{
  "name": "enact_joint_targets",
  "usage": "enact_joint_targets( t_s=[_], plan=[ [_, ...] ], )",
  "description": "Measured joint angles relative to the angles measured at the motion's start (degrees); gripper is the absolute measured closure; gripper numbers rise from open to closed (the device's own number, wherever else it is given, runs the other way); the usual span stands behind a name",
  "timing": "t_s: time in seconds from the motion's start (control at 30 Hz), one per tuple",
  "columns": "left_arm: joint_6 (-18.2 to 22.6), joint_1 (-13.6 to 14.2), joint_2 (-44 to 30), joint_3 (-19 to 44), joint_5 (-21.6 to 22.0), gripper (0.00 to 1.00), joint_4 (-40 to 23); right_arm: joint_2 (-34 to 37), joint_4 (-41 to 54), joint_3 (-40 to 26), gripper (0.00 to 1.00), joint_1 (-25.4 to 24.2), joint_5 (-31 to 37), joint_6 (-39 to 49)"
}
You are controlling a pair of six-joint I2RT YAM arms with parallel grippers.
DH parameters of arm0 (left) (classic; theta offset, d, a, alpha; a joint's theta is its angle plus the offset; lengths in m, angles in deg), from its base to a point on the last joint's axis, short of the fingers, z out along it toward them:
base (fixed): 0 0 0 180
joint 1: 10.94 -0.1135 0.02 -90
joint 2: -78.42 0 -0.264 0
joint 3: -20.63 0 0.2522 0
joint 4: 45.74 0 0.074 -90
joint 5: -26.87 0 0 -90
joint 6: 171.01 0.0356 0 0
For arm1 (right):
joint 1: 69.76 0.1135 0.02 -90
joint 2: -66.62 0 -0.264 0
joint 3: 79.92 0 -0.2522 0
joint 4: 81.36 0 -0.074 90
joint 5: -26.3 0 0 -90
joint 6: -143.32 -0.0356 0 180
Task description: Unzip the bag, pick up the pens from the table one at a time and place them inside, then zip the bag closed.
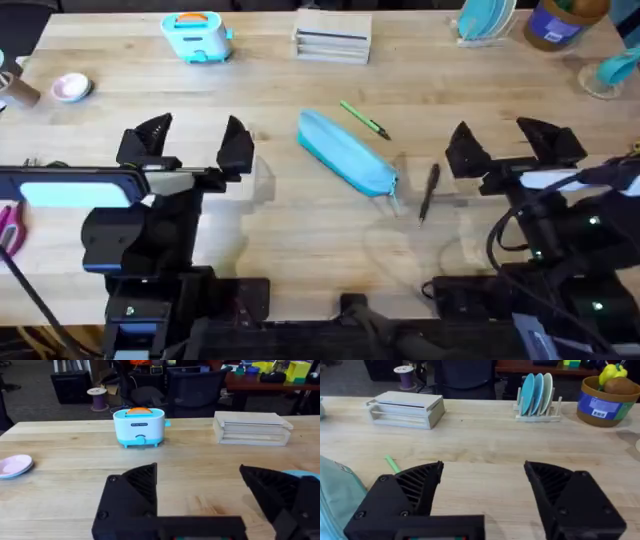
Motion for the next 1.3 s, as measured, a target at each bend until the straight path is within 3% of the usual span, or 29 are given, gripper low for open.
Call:
enact_joint_targets(
  t_s=[0.2, 0.3, 0.47, 0.63, 0.67, 0.97, 1.1, 1.3],
  plan=[
    [0.0, 0.0, 0.0, 0.1, -1.2, 0.008, -1.4, 0.0, 4.7, -2.2, 0.004, 0.0, -0.9, -2.4],
    [0.0, 0.0, 0.0, 2.6, -3.2, 0.007, -7.1, 0.1, 13.1, -5.6, 0.005, 0.0, -1.7, -5.5],
    [0.0, 0.0, -2.2, 14.0, -5.0, 0.009, -21.1, 3.7, 25.2, -15.0, 0.005, 0.0, -6.2, -9.5],
    [0.6, 0.0, -7.6, 25.4, -5.9, 0.009, -29.5, 10.7, 35.6, -29.6, 0.004, 0.0, -12.0, -10.8],
    [3.9, 0.0, -12.3, 32.0, -8.2, 0.008, -33.1, 16.0, 43.9, -37.9, 0.004, 0.0, -14.0, -11.1],
    [13.1, 0.0, -27.3, 49.5, -18.6, 0.01, -43.7, 32.5, 66.9, -59.5, 0.004, 0.0, -16.0, -9.0],
    [19.4, 0.0, -33.7, 55.3, -22.1, 0.01, -49.0, 37.0, 71.4, -65.6, 0.005, 0.0, -16.1, -8.5],
    [33.3, 0.0, -43.1, 60.3, -23.9, 0.009, -53.9, 38.1, 71.8, -68.9, 0.005, 0.0, -16.6, -6.6]
  ],
)
